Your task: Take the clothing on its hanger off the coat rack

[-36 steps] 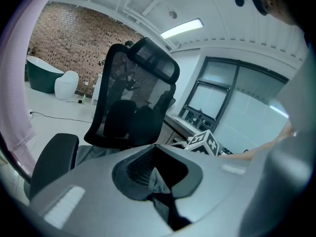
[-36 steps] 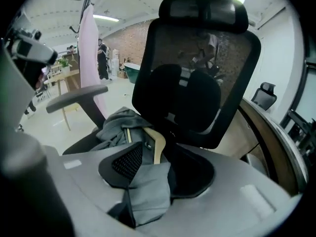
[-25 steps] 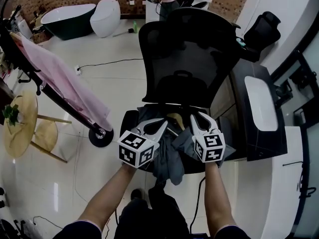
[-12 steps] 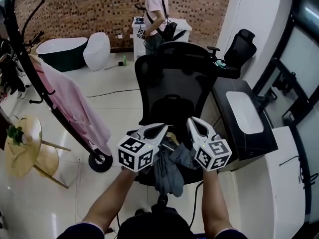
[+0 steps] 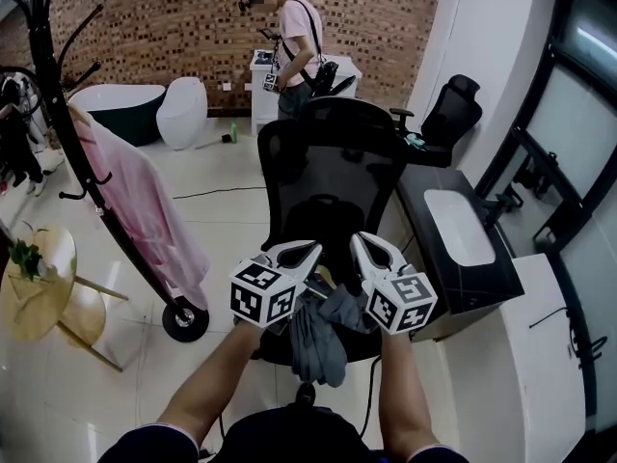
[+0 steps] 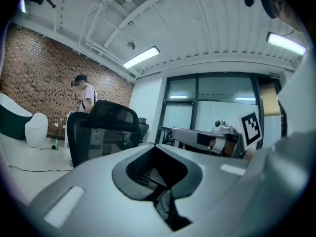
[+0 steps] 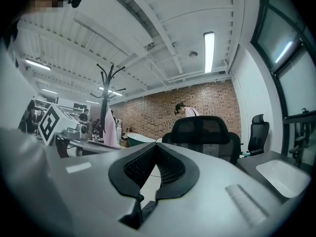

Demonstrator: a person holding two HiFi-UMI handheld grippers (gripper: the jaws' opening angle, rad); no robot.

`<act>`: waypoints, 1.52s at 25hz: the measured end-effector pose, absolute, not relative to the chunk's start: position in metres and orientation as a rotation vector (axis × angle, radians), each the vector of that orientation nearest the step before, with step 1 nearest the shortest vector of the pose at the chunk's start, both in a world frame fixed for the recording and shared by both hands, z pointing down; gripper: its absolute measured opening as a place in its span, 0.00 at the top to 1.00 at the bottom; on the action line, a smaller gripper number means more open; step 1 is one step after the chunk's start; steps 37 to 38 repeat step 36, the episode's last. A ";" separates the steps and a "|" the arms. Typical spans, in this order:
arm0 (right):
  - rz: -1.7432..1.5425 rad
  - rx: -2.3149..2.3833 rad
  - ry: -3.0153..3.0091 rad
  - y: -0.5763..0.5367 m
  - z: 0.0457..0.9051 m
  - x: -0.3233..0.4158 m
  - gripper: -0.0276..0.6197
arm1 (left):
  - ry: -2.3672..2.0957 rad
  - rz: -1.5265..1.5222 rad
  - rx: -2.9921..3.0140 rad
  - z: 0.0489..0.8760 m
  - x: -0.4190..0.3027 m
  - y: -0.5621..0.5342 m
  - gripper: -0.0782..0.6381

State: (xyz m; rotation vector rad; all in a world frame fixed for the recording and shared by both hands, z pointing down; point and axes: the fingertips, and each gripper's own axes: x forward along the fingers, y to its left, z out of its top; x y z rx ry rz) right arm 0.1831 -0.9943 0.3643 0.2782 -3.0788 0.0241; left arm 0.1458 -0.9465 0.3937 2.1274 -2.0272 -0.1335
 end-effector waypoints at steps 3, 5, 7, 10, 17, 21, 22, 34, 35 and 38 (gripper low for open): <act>0.033 0.277 -3.083 -0.995 0.360 0.185 0.96 | -2.031 -0.134 2.143 0.387 0.147 -0.947 0.87; 0.041 0.276 -3.084 -0.995 0.359 0.186 0.96 | -2.031 -0.134 2.150 0.384 0.148 -0.948 0.87; 0.046 0.278 -3.085 -0.996 0.358 0.186 0.96 | -2.029 -0.135 2.158 0.381 0.149 -0.949 0.87; 0.050 0.279 -3.082 -0.996 0.358 0.187 0.96 | -2.024 -0.140 2.166 0.380 0.152 -0.949 0.87; 0.058 0.279 -3.083 -0.998 0.357 0.188 0.96 | -2.017 -0.141 2.177 0.378 0.154 -0.952 0.87; 0.060 0.278 -3.087 -0.998 0.356 0.190 0.96 | -2.016 -0.137 2.178 0.377 0.156 -0.952 0.87; 0.059 0.278 -3.088 -0.998 0.356 0.190 0.96 | -2.016 -0.136 2.179 0.377 0.156 -0.952 0.87; 0.067 0.273 -3.099 -0.994 0.353 0.190 0.96 | -2.009 -0.138 2.186 0.377 0.158 -0.950 0.87; 0.068 0.273 -3.099 -0.994 0.354 0.189 0.96 | -2.009 -0.137 2.187 0.377 0.158 -0.949 0.87; 0.068 0.273 -3.099 -0.993 0.354 0.189 0.96 | -2.008 -0.137 2.187 0.378 0.158 -0.949 0.87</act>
